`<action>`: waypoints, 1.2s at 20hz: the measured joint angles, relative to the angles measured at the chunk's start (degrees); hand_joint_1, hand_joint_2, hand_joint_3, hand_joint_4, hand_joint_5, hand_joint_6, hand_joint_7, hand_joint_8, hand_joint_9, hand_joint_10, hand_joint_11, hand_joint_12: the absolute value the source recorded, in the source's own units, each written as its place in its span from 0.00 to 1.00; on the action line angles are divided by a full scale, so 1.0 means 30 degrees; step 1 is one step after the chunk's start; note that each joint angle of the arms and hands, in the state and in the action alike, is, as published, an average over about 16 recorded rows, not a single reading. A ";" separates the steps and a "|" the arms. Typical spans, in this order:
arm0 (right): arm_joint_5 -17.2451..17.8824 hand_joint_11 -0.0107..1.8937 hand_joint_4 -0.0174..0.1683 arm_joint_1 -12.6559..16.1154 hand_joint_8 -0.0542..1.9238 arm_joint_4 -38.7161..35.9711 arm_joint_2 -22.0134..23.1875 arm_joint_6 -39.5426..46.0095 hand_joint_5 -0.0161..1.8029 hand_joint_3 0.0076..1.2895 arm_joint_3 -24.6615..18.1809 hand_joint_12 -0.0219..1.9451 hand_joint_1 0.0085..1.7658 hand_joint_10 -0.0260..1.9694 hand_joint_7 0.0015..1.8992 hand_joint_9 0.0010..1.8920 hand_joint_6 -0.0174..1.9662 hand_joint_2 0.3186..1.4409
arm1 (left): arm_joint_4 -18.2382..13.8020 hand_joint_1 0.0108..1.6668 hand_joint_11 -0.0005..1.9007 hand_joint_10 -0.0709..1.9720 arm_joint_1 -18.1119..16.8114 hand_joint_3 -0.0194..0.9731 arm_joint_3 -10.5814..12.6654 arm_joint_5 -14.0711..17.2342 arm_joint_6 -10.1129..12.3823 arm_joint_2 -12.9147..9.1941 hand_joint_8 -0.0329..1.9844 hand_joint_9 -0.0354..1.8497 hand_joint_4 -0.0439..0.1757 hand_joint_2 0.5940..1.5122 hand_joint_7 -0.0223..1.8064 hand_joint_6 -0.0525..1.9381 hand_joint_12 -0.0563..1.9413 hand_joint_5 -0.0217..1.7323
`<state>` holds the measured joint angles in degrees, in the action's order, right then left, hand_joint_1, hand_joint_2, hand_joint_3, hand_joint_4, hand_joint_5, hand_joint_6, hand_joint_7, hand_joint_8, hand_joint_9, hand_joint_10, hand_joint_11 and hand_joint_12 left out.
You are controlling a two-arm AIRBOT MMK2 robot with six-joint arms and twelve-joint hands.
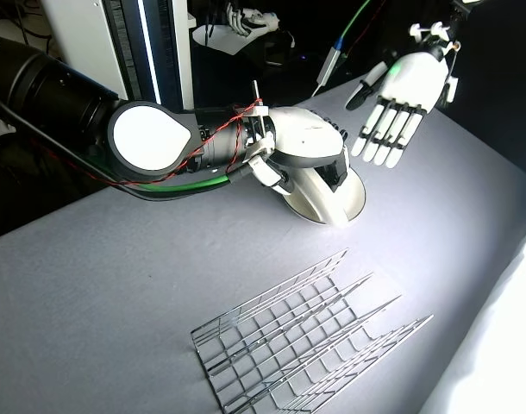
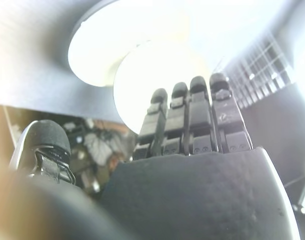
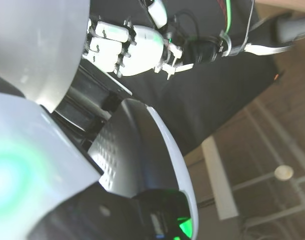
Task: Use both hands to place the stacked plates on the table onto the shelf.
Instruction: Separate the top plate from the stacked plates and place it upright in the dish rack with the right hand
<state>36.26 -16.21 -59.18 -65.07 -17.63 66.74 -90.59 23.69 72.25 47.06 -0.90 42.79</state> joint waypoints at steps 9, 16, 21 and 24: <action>-0.1165 0.49 0.08 0.0664 0.41 0.4481 0.0469 0.0212 0.54 0.01 -0.0350 0.43 0.76 0.45 0.57 0.55 0.49 0.58 | 0.1662 0.01 0.01 0.04 0.0326 0.03 -0.0393 -0.1546 -0.3256 -0.0834 0.02 0.03 0.21 0.60 0.02 0.03 0.03 0.03; -0.2559 0.48 0.08 0.1516 0.43 0.8741 0.0586 0.0450 0.53 0.00 -0.0610 0.44 0.76 0.46 0.56 0.55 0.50 0.58 | 0.2219 0.00 0.01 0.04 0.0404 0.03 -0.0526 -0.2463 -0.6503 -0.1027 0.02 0.03 0.21 0.59 0.02 0.03 0.03 0.02; -0.3855 0.47 0.07 0.2154 0.44 1.2126 0.0594 0.0577 0.53 0.00 -0.0808 0.45 0.77 0.47 0.56 0.54 0.51 0.58 | 0.1940 0.00 0.01 0.04 0.0484 0.03 -0.0367 -0.3137 -0.7780 -0.0956 0.02 0.03 0.21 0.59 0.02 0.03 0.03 0.02; -0.4715 0.47 0.07 0.2558 0.45 1.4149 0.0594 0.0623 0.53 0.00 -0.0905 0.45 0.77 0.47 0.56 0.54 0.50 0.58 | 0.1767 0.00 0.01 0.04 0.0550 0.03 -0.0188 -0.3429 -0.8217 -0.0874 0.02 0.03 0.21 0.59 0.02 0.03 0.03 0.02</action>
<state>22.11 -8.53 -16.74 -63.29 -15.76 64.02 -85.29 25.34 71.68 36.78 -25.55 40.17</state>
